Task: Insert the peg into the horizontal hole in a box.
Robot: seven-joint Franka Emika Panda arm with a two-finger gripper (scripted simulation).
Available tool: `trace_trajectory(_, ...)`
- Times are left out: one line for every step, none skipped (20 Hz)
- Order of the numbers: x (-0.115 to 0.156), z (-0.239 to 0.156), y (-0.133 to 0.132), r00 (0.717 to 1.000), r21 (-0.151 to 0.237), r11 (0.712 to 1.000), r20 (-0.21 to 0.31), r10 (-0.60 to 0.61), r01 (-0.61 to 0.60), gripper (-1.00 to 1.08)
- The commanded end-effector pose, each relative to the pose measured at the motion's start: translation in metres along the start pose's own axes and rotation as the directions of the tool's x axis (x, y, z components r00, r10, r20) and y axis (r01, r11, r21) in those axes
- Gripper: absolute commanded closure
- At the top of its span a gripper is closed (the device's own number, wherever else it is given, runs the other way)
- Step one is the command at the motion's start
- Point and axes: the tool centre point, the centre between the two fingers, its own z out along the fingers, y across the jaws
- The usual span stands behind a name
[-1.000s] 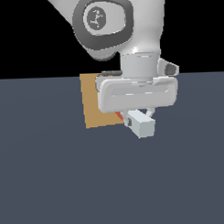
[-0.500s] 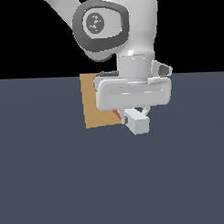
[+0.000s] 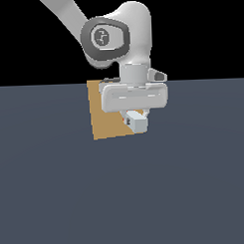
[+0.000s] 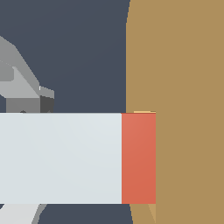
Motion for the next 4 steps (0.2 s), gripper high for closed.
trace_trajectory(0.0094,-0.0020,0.0014,1.000,-0.004,1.000,0.001,0.003,-0.003,1.08)
trace_trajectory(0.0116,-0.0020,0.0017,1.000,-0.004,1.000,0.001,0.003,-0.003,1.08)
trace_trajectory(0.0129,-0.0020,0.0019,1.000,-0.004,1.000,0.001,0.003,-0.003,1.08)
trace_trajectory(0.0133,-0.0020,0.0020,1.000,-0.004,1.000,0.001,0.003,-0.003,1.08)
